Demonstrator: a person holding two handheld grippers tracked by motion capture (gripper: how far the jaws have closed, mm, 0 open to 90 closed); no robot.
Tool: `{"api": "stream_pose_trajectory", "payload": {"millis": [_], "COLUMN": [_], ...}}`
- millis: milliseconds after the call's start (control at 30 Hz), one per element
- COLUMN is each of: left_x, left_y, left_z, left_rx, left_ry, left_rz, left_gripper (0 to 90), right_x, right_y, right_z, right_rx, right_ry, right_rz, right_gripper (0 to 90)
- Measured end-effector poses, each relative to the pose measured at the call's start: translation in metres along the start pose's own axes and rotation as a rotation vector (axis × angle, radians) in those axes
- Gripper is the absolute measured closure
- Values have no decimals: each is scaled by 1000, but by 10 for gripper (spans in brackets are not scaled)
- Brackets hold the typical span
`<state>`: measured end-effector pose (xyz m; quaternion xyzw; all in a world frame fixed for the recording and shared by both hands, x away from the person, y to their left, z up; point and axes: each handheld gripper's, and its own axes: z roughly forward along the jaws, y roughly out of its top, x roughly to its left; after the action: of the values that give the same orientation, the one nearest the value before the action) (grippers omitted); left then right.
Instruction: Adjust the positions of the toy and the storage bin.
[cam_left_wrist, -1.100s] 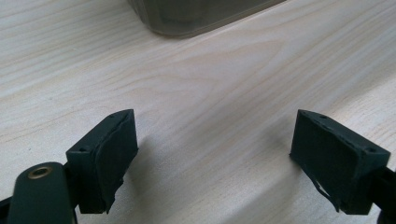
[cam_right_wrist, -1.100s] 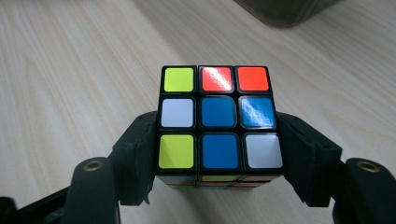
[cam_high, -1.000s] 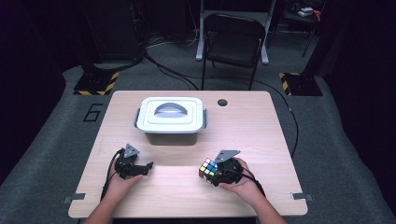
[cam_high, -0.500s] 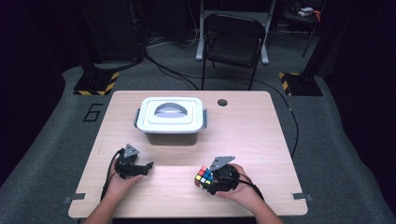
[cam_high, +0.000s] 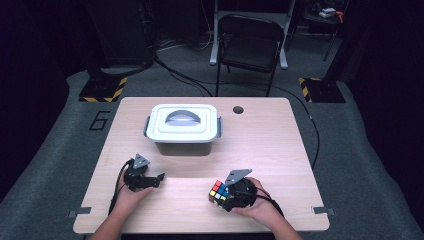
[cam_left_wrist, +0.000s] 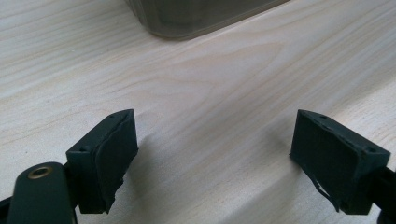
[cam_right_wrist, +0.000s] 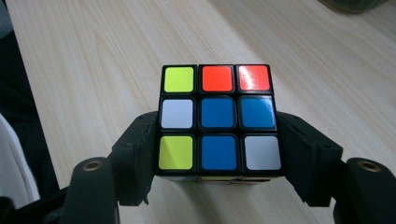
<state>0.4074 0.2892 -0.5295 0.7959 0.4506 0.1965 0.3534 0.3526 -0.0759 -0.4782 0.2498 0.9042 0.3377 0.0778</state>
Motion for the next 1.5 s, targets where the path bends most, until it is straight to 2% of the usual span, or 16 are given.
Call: {"api": "stream_pose_trajectory", "payload": {"millis": [200,400,533,567,633,867,967,1067,1300,1367,1500], "left_x": [0,-2,-2,-2,-1,-1,-1,-2,-3,-3,-3], "left_y": [0,-1,-1,-1,-1,-1,-1,-1,0,1,2], "left_z": [0,0,-1,-1,-1,-2,-2,-3,-3,-4,-7], "left_rx": [-1,-6,-3,-3,-3,3,3,4,2,8,21], "left_ry": [1,1,-1,-1,-1,-8,-8,-8,-11,-10,-12], "left_rz": [-2,-1,3,3,5,6,8,9,7,12,8], "left_gripper": [146,147,148,148,149,161,178,187,215,249,331], "right_x": [-3,-10,-17,-19,-22,-40,-48,-54,-65,-70,-78], "right_y": [3,7,14,16,21,42,51,61,85,93,104], "right_z": [-9,-17,-27,-29,-33,-41,-43,-45,-42,-39,-36], "right_rx": [-59,-58,-87,-93,-103,-106,-122,-149,-146,-147,-145], "right_ry": [19,-14,-28,-25,-28,-29,-18,-32,-62,-58,-56], "right_rz": [40,28,53,46,53,27,38,24,-4,-12,1], "right_gripper": [298,298,315,317,328,372,371,370,402,401,402]}}
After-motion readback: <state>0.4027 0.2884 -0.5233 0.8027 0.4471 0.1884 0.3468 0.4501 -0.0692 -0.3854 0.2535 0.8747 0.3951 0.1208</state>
